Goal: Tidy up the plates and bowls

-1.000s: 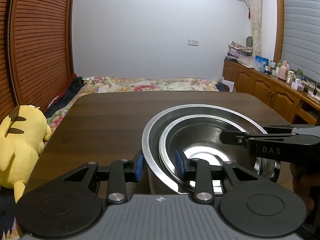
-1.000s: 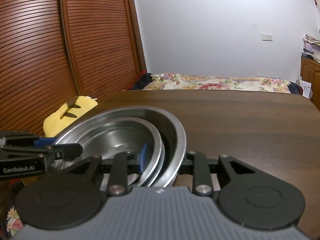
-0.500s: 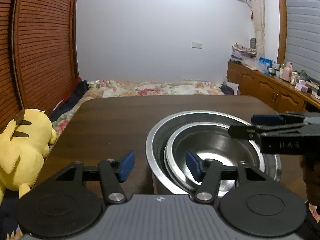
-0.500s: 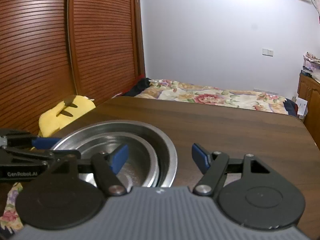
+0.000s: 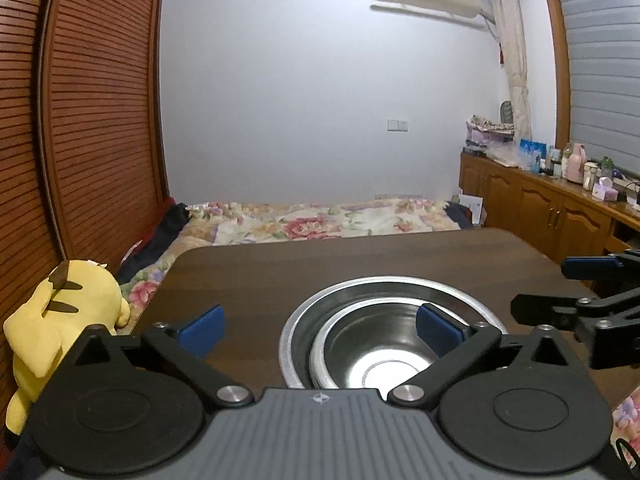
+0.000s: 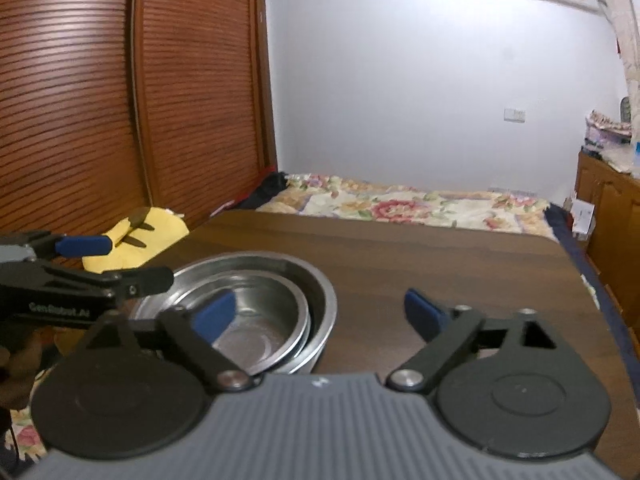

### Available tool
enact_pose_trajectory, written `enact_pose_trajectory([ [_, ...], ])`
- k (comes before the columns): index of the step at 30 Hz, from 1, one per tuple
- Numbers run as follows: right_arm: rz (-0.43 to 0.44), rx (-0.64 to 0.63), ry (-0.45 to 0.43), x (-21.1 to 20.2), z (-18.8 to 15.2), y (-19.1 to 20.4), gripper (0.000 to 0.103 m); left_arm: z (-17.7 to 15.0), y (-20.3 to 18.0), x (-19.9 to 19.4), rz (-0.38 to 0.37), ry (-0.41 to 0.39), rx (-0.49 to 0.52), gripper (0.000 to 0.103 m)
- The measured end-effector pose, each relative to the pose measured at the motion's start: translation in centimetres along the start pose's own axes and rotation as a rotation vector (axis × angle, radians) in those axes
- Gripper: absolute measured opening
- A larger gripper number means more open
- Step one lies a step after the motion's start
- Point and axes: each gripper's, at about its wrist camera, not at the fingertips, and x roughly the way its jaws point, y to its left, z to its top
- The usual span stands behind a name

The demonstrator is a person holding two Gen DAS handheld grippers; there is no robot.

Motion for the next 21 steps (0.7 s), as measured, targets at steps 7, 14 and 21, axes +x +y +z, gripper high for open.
enact_pose_trajectory([
  [7,-0.021,0.017,-0.061,-2.3,0.8,-0.9,0.103,1.0,-1.3,-1.4,0.005,-0.029,0.018,0.103],
  [14,-0.110,-0.005,-0.084,-3.8,1.0,-0.9,0.103,0.9,-2.2,-1.9,-0.001,-0.011,0.019,0.103],
  [21,-0.150,-0.006,-0.090,-5.0,0.7,-0.9,0.103,0.5,-3.2,-2.7,0.043,0.003,0.011,0.103],
])
